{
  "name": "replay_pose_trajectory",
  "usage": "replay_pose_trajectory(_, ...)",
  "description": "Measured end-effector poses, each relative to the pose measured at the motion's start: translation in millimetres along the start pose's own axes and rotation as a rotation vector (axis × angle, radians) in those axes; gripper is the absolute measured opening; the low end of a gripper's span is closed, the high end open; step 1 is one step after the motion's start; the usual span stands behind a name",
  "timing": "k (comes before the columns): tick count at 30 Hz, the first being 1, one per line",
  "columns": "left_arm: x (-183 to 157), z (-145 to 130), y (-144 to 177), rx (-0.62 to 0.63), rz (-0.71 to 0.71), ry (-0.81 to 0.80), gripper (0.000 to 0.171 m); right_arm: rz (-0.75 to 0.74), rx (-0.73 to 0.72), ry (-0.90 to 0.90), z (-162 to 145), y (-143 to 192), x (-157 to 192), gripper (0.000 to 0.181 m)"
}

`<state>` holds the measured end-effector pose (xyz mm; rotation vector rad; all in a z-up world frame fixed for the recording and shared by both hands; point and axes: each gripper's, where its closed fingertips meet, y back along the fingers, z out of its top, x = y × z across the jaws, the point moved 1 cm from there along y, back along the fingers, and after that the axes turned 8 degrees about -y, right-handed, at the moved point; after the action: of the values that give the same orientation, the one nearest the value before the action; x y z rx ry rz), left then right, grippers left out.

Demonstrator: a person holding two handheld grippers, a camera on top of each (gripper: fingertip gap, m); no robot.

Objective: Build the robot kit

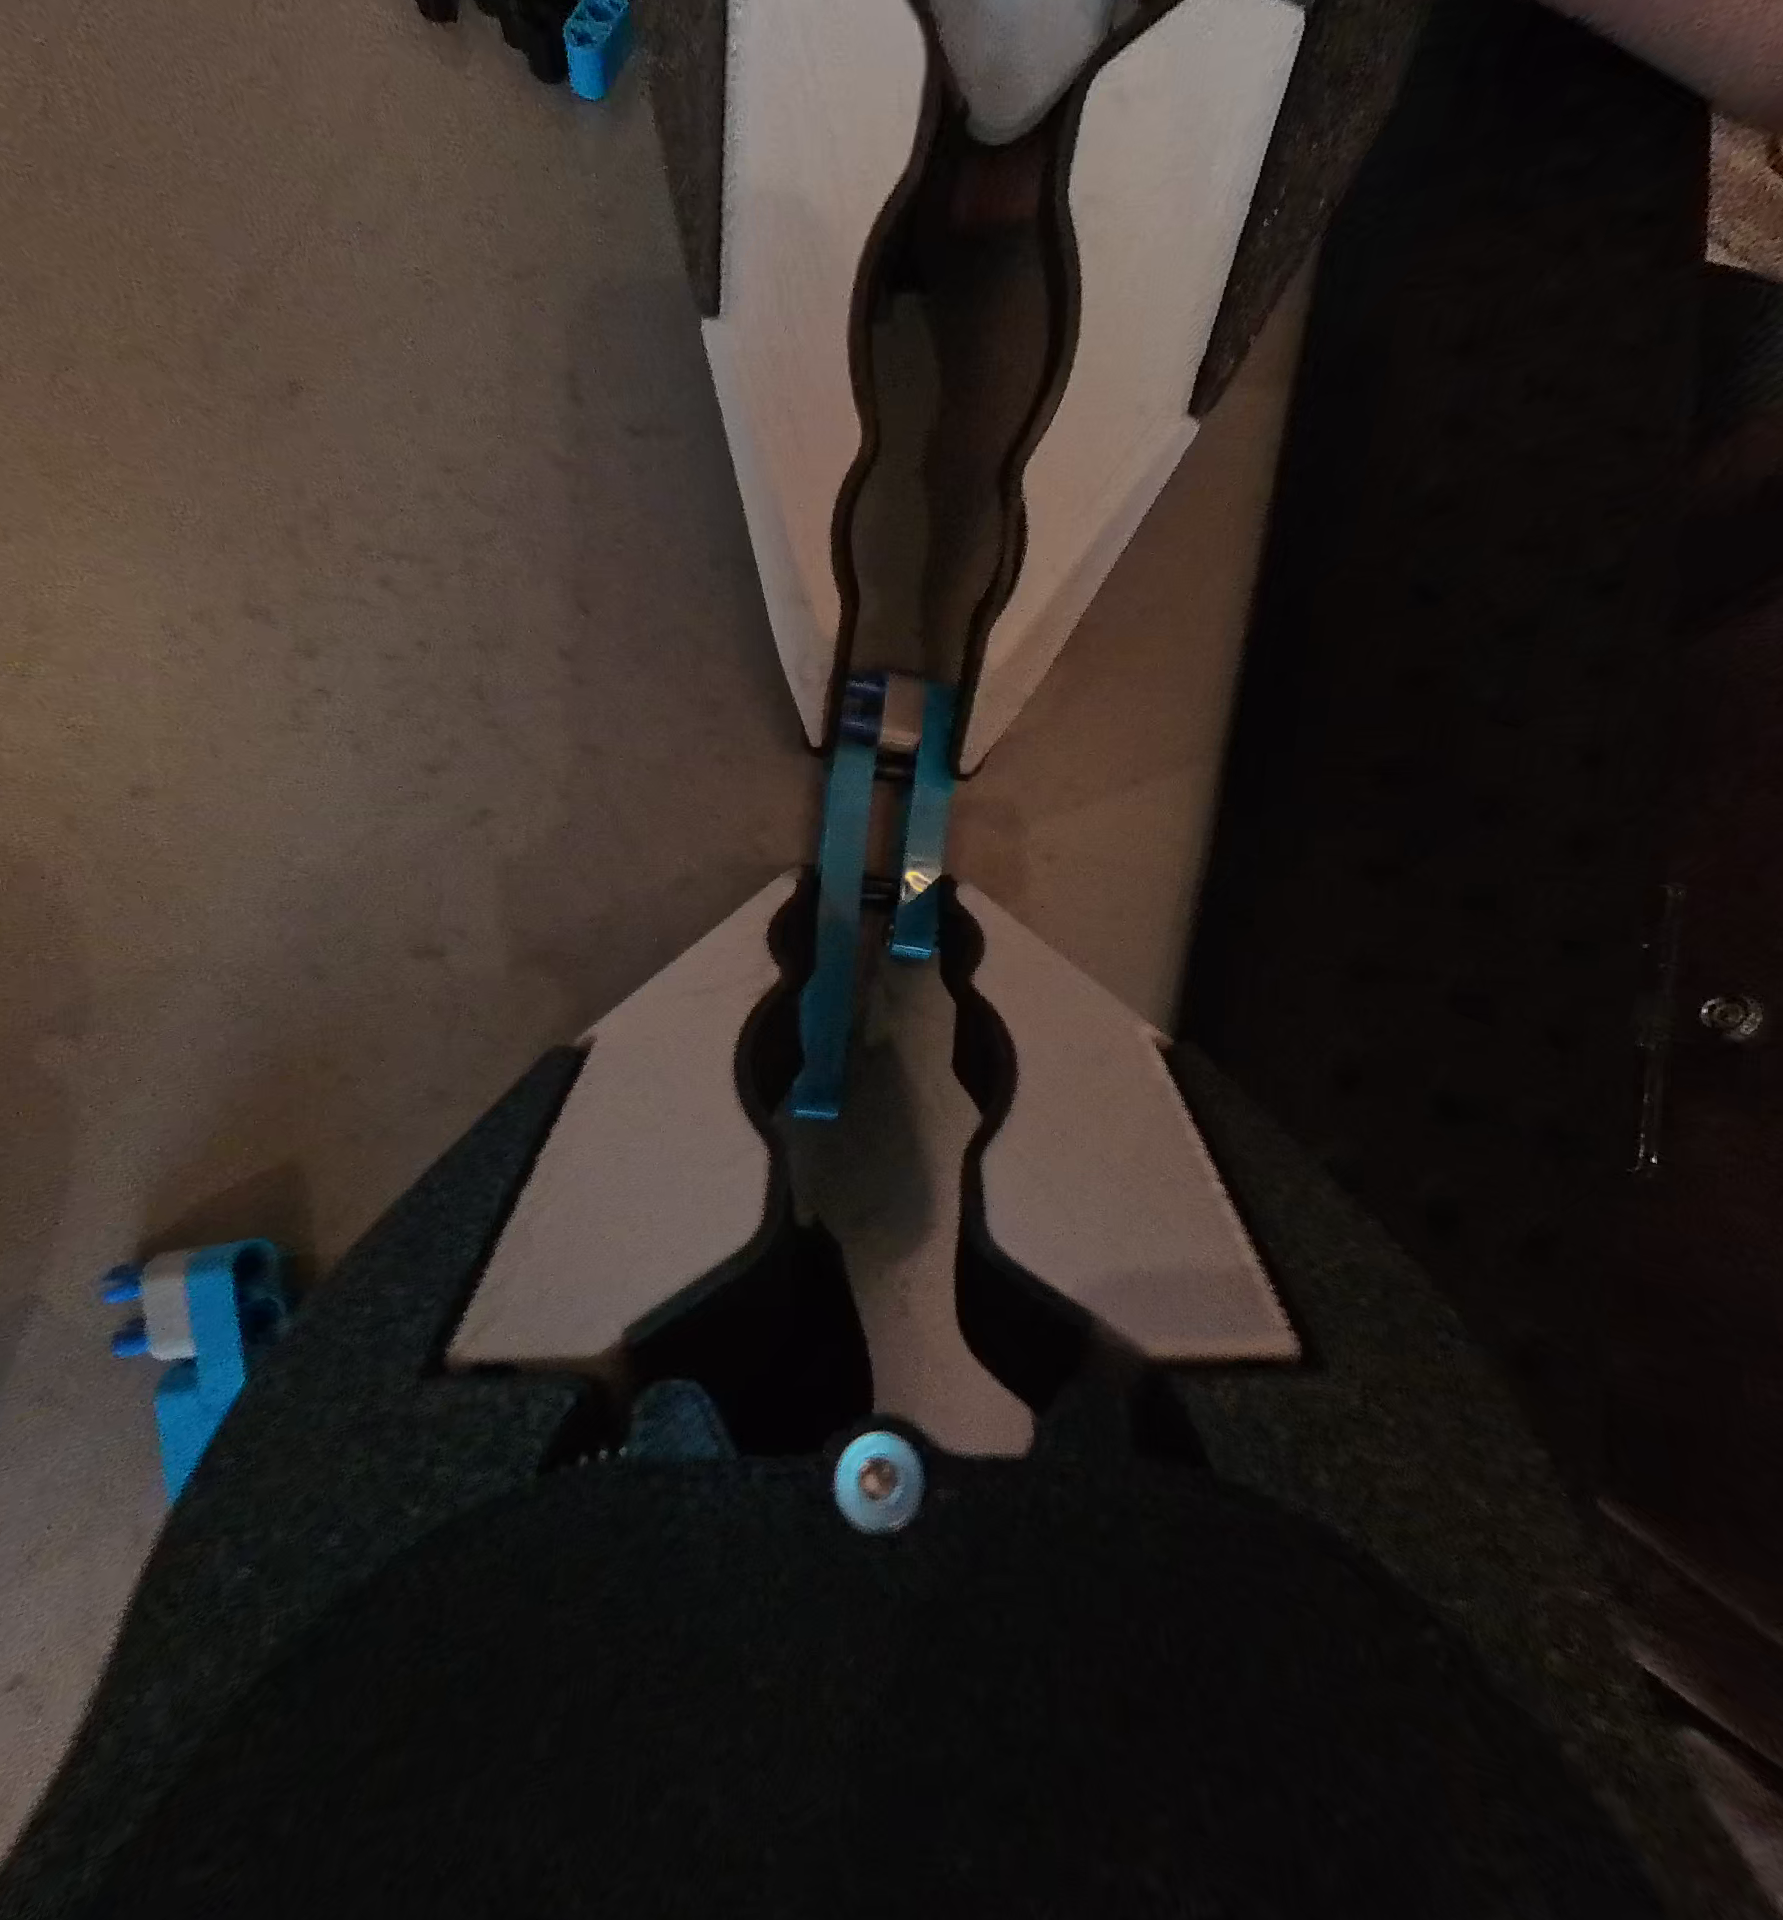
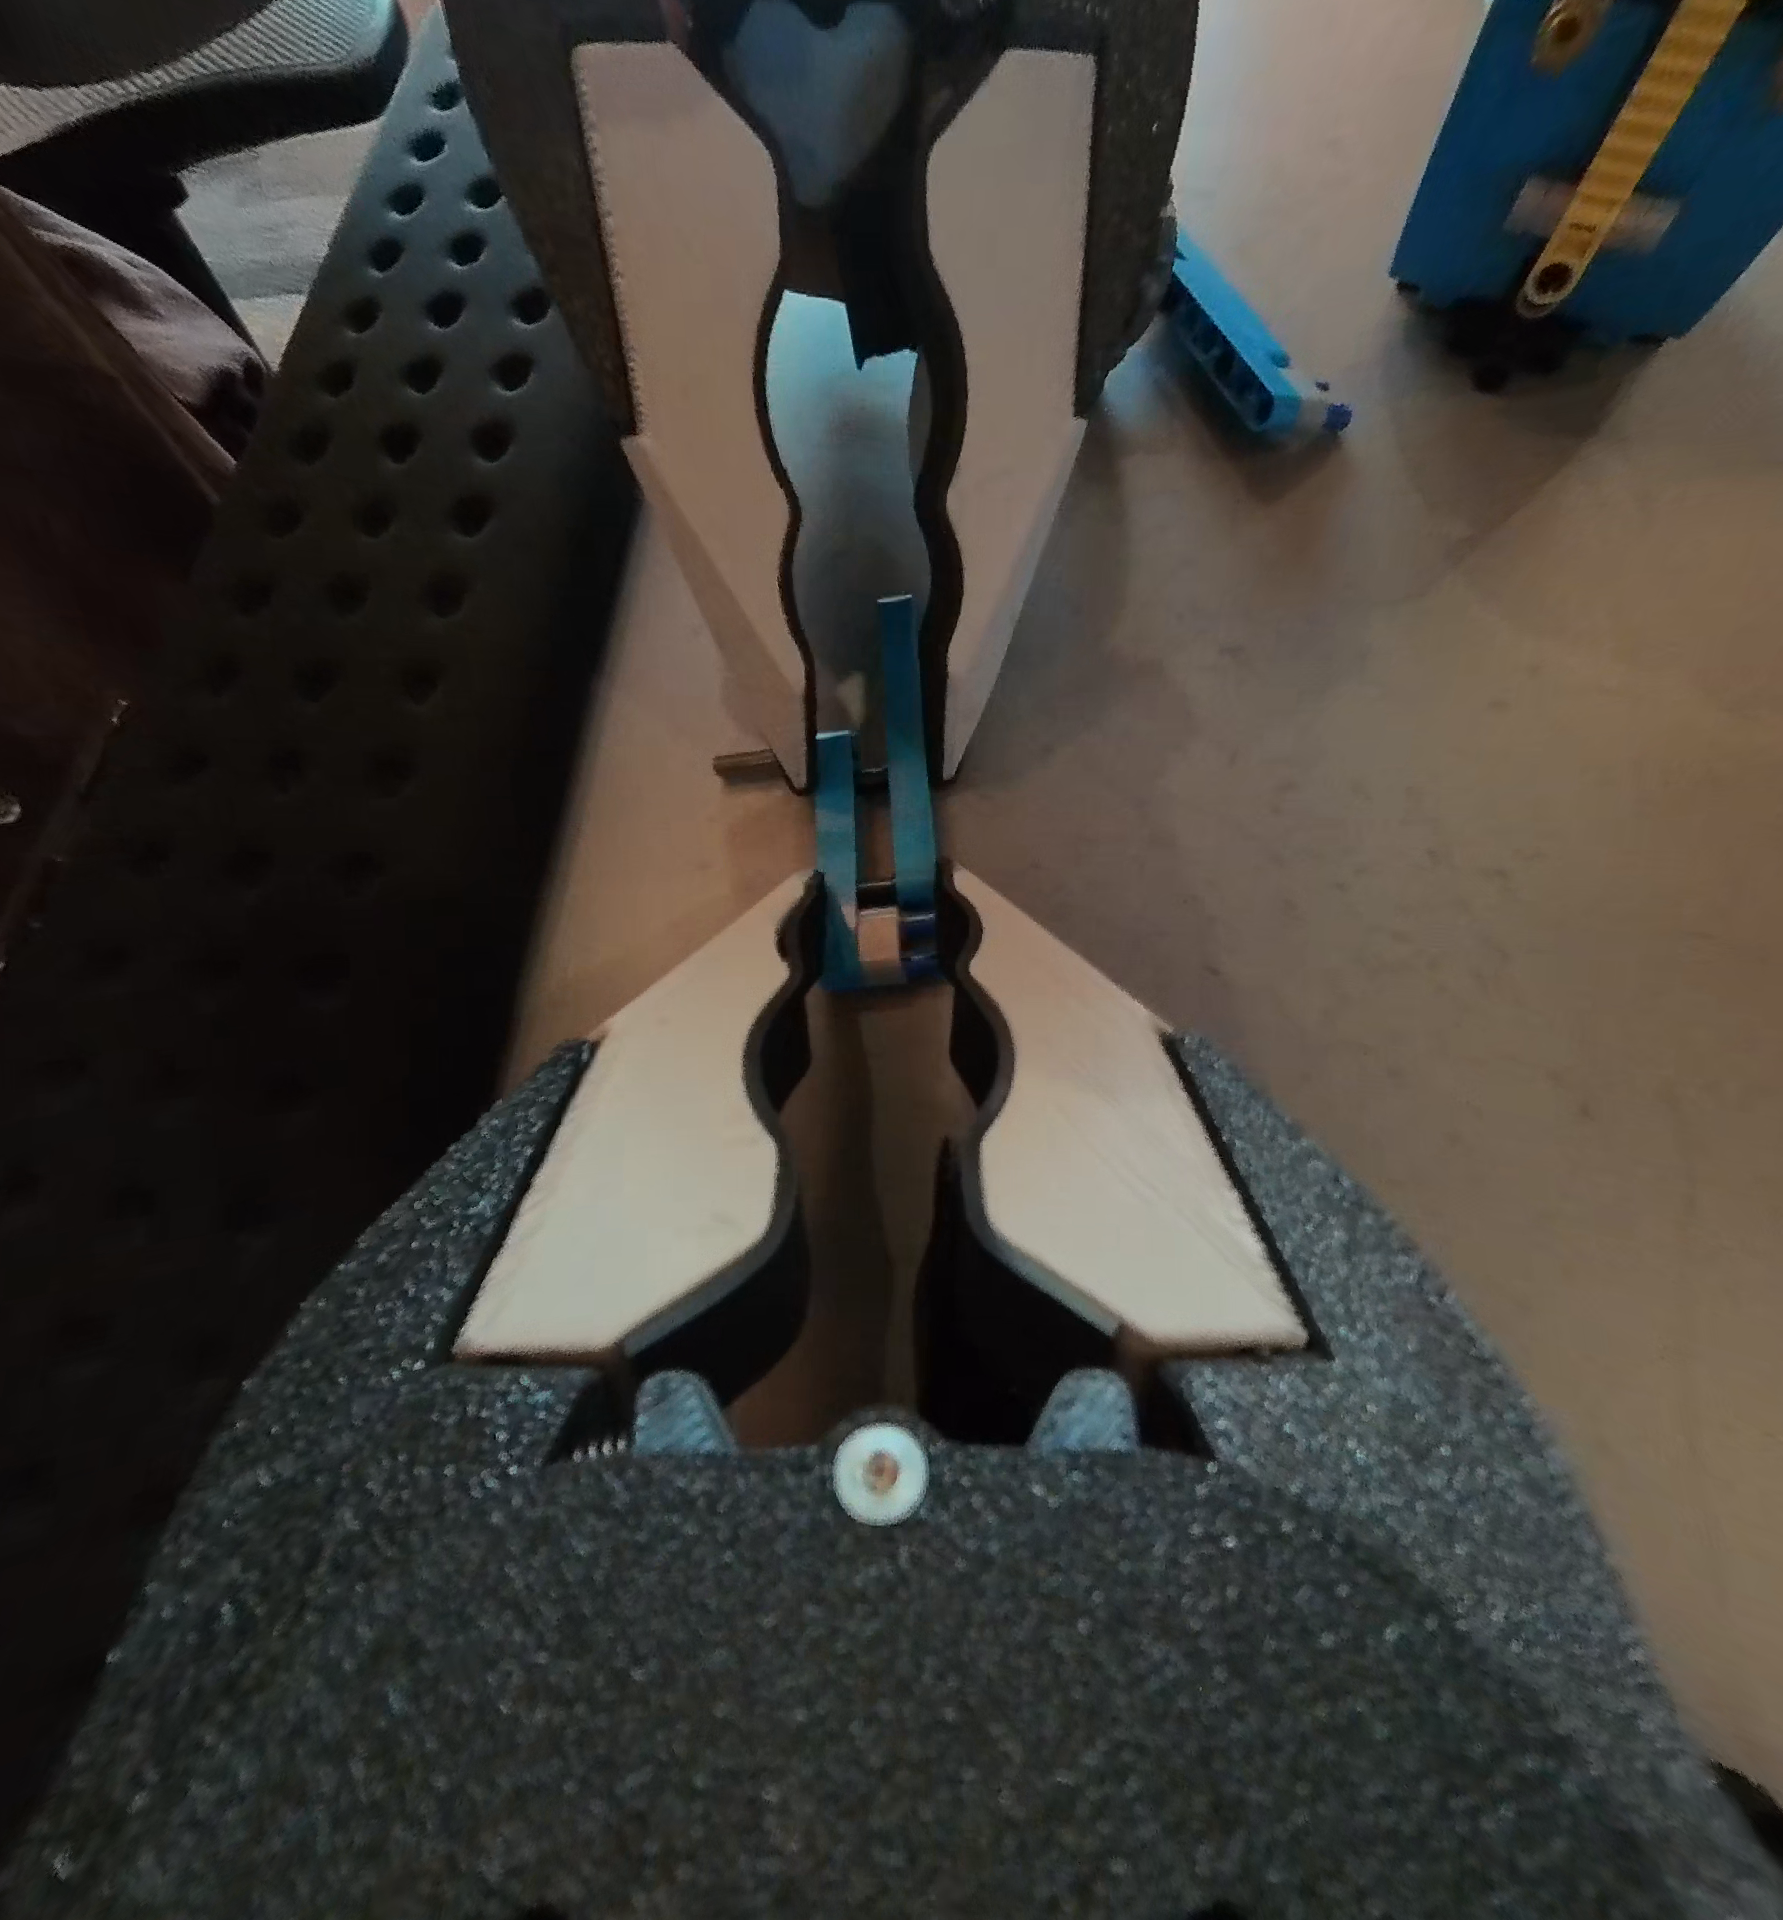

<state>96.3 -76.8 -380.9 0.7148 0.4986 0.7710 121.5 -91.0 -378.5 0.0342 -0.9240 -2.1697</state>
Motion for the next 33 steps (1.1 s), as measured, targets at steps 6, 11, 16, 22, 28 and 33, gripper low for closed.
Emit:
replay_pose_trajectory(6, 0.0, -0.1, -0.2, -0.008, 0.011, 0.012, 0.022, 0.032, 0.013, -0.039, -1.1, -1.3, 0.4, 0.027)
replay_pose_trajectory(11, -0.4, 0.0, -0.3, -0.008, 0.017, 0.006, 0.023, 0.025, 0.014, -0.029, -1.1, -1.5, 0.6, 0.023)
replay_pose_trajectory(16, -0.5, -0.2, -0.5, -0.002, 0.006, -0.005, 0.023, 0.025, 0.019, -0.009, -1.3, -2.2, 1.1, 0.023)
replay_pose_trajectory(22, -0.6, -0.5, -0.8, 0.001, 0.025, 0.011, 0.022, 0.018, 0.018, -0.002, -1.6, -2.5, 1.2, 0.022)
replay_pose_trajectory(28, -2.9, -0.5, -1.5, -0.027, 0.032, 0.053, 0.022, 0.03, 0.016, -0.017, -1.3, -2.5, 1.0, 0.021)
replay_pose_trajectory(33, -4.1, 0.3, -2.0, -0.044, 0.04, 0.058, 0.023, -0.013, 0.009, 0.022, 0.6, -3.0, -1.0, 0.01)
